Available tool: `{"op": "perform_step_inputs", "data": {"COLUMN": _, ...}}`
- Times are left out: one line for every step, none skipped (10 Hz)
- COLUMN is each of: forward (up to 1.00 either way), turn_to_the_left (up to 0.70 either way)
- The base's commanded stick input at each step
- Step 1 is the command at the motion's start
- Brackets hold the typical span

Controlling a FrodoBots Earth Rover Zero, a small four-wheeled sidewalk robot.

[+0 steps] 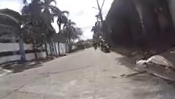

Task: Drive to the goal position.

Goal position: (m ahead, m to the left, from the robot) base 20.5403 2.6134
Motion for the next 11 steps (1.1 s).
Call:
{"op": "perform_step_inputs", "data": {"forward": 1.0, "turn_to_the_left": -0.35}}
{"op": "perform_step_inputs", "data": {"forward": 1.0, "turn_to_the_left": -0.22}}
{"op": "perform_step_inputs", "data": {"forward": 1.0, "turn_to_the_left": -0.04}}
{"op": "perform_step_inputs", "data": {"forward": 1.0, "turn_to_the_left": 0.0}}
{"op": "perform_step_inputs", "data": {"forward": 1.0, "turn_to_the_left": 0.0}}
{"op": "perform_step_inputs", "data": {"forward": 1.0, "turn_to_the_left": 0.0}}
{"op": "perform_step_inputs", "data": {"forward": 1.0, "turn_to_the_left": 0.0}}
{"op": "perform_step_inputs", "data": {"forward": 1.0, "turn_to_the_left": 0.0}}
{"op": "perform_step_inputs", "data": {"forward": 1.0, "turn_to_the_left": 0.0}}
{"op": "perform_step_inputs", "data": {"forward": 1.0, "turn_to_the_left": 0.01}}
{"op": "perform_step_inputs", "data": {"forward": 1.0, "turn_to_the_left": 0.04}}
